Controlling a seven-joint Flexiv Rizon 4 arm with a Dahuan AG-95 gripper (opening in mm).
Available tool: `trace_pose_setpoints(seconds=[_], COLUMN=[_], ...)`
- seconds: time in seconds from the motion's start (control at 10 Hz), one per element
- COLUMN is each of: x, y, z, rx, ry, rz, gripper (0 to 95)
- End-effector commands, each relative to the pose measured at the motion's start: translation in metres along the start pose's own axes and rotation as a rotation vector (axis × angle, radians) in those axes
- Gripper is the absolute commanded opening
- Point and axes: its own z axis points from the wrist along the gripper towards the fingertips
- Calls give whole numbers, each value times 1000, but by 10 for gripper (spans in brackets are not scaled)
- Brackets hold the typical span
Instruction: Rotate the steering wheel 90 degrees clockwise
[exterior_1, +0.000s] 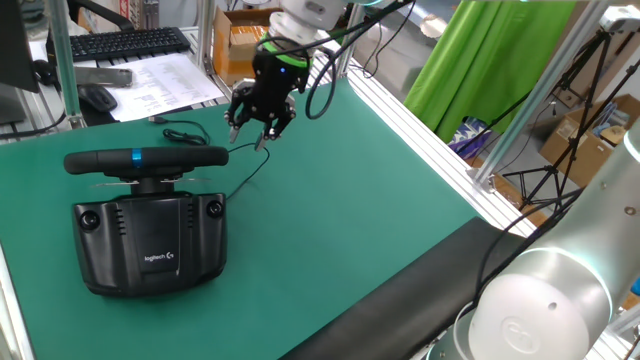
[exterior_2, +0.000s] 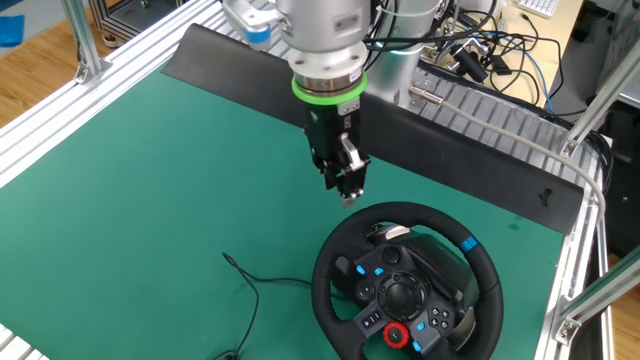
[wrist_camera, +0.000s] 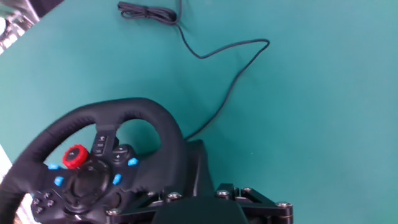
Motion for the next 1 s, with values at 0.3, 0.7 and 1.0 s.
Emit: trace_pose_setpoints(seconds=[0.3, 0.7, 1.0], x=[-1, -2, -3], y=[2, 3, 4], z=[8, 14, 19], rx=[-36, -143, -162], ry=[16, 54, 40], rz=[43, 88, 128], gripper=[380, 380, 380])
